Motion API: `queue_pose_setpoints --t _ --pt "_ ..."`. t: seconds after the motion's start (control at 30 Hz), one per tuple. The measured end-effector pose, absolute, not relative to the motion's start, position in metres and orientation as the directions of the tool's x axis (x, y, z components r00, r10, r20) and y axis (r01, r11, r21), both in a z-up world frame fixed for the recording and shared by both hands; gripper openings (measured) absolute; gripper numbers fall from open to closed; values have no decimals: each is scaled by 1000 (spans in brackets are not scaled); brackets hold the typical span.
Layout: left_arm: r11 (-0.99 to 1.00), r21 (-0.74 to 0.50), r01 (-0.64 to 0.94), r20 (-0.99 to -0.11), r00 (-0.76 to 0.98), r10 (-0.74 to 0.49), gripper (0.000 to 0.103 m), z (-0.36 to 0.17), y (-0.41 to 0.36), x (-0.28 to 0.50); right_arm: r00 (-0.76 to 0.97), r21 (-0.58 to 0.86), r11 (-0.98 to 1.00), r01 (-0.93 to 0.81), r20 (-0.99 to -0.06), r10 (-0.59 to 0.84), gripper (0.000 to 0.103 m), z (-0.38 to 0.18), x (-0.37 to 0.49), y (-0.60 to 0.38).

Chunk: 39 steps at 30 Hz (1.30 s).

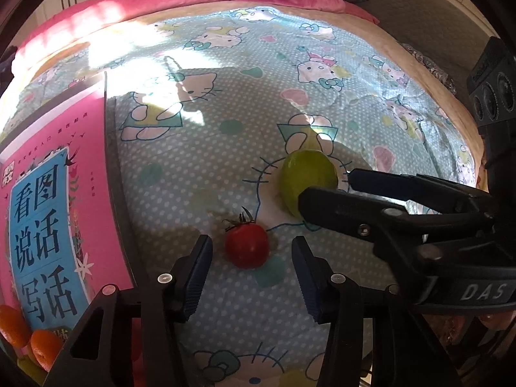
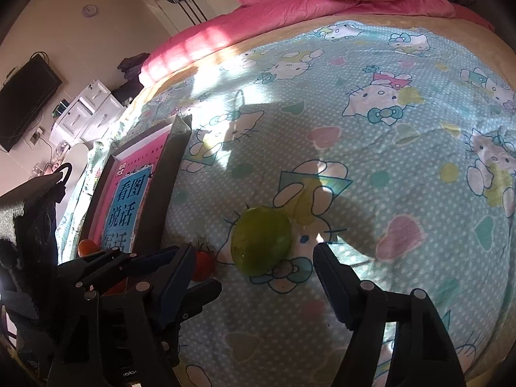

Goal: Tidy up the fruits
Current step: 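Grasp the red tomato with the left tool while the right tool grasps the green apple, then carry the red tomato and green apple over the pink book with both tools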

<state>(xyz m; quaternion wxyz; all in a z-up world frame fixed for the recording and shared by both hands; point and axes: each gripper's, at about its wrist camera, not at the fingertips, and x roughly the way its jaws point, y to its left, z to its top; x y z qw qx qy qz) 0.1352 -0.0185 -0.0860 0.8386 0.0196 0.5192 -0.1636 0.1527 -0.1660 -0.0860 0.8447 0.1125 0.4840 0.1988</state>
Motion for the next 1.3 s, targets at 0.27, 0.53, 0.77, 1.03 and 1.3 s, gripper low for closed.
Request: queue_pose_setpoints --t 0.27,0.53,0.77,1.03,1.3 --pt "944 -130 303 -875 412 -253 51 -87 -21 137 434 367 905 -217 -794 426 62 -98 160 -152" --pt "941 -111 319 -876 416 -244 45 -89 -23 137 442 306 932 -195 -821 362 47 -108 168 -146" --pt "943 -108 314 -875 420 -241 44 -90 -23 139 451 304 926 -226 -810 376 47 -105 164 -148" --pt "947 -90 307 -878 424 -221 37 -91 -21 140 475 337 920 -200 -788 392 47 -97 163 -167" --pt "946 -173 275 -865 417 -279 29 -86 -8 142 496 366 915 -172 -770 401 47 -92 162 -179"
